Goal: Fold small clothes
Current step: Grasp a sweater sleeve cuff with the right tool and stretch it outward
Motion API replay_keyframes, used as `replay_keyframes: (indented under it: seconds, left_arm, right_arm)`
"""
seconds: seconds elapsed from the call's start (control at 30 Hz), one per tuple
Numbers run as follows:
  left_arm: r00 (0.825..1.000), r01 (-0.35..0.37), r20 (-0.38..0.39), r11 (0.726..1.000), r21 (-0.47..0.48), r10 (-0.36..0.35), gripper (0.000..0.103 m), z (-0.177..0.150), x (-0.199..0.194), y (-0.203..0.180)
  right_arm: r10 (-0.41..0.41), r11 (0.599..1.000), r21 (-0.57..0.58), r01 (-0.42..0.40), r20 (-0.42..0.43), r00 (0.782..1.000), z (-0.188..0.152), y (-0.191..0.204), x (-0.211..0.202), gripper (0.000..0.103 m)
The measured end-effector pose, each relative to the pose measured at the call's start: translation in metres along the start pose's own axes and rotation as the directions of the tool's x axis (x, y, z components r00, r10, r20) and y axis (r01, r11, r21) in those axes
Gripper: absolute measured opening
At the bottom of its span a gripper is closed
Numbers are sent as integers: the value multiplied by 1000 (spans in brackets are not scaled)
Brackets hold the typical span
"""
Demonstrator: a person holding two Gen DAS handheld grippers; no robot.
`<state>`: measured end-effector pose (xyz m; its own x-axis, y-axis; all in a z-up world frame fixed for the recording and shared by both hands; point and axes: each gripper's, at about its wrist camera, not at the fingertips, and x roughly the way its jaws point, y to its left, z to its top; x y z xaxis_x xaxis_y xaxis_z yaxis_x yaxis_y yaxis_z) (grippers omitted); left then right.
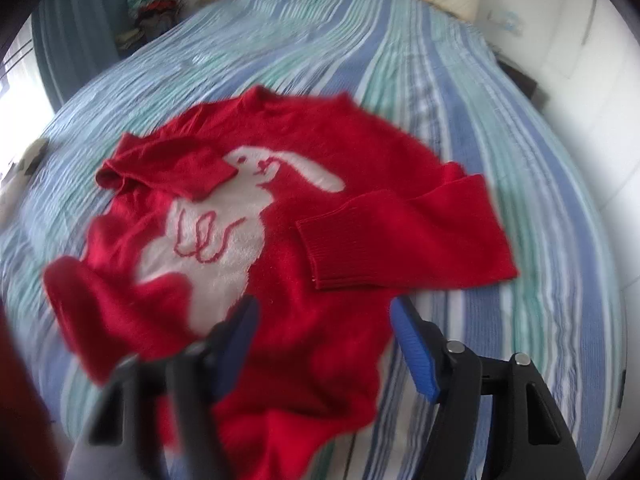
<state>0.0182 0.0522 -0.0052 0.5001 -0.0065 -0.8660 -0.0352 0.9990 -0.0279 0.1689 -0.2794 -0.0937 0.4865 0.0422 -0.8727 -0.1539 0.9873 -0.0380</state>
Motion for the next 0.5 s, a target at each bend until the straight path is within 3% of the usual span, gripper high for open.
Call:
replay_keyframes:
  seconds: [0.1, 0.13, 0.17, 0.23, 0.27, 0.4, 0.5]
  left_arm:
    - [1000, -21, -12, 1000, 7, 21, 102, -2, 2, -1]
    - [999, -29, -19, 1000, 11, 30, 102, -1, 3, -1]
    - [999, -37, -24, 999, 14, 37, 102, -1, 2, 0]
    - [999, -51, -14, 998, 19, 52, 102, -1, 0, 1]
    - [998, -59, -8, 998, 19, 59, 102, -1, 0, 1]
    - [998, -51, -32, 998, 21, 51, 102, -2, 8, -3]
    - [998, -25, -53, 999, 39, 27, 102, -2, 12, -15]
  right_arm:
    - [-2, 999, -46, 0, -49, 999, 8, 4, 52, 66]
    - [8, 999, -43, -11, -57, 998, 9, 1, 64, 61]
    - [30, 999, -25, -31, -60, 998, 10, -5, 73, 52]
    - [62, 997, 48, -61, -32, 998, 13, -28, 72, 11]
    - [89, 989, 116, -90, 7, 996, 15, -47, 60, 6]
    - [3, 948, 313, -51, 152, 988, 6, -137, -7, 5]
    - [-110, 863, 505, 2, 185, 977, -15, -224, -51, 5]
